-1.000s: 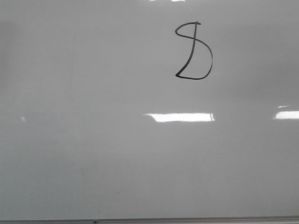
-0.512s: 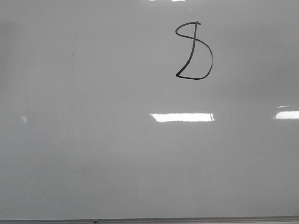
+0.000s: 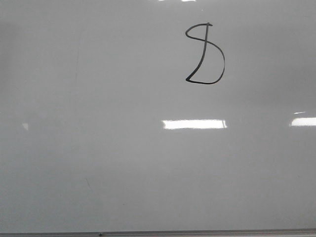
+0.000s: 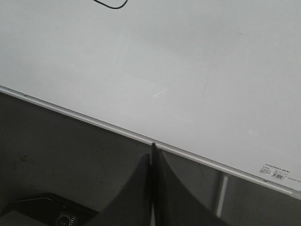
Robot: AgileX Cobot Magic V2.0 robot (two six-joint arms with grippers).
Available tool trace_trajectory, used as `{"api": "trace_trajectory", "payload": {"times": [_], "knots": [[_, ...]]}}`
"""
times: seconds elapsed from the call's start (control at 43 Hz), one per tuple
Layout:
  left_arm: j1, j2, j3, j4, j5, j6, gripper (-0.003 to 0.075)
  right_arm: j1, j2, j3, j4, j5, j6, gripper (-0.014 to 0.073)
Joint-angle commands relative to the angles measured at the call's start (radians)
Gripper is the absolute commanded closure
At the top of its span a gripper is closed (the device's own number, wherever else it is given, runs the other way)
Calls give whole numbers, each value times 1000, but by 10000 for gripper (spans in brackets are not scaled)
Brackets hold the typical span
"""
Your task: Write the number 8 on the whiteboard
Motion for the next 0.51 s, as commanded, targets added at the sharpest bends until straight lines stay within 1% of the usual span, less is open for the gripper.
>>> {"api": "trace_trajectory", "payload": {"times": [0.0,0.209,0.279,0.395,0.488], "knots": [[-6,-14,14,-4,-85,0,741,-4,3,-22,-2,-56,-5,662],[-6,-14,14,-4,-85,0,741,-6,-13,-11,-2,-64,-5,662],[-6,-14,14,-4,-85,0,741,-42,-55,21,-5,-90,-5,662],[-6,-13,14,-4,-85,0,741,-141,-162,146,-3,-250,-5,662],[-4,-13,14,-4,-85,0,741,-209,-264,298,-3,-460,-5,662]]}}
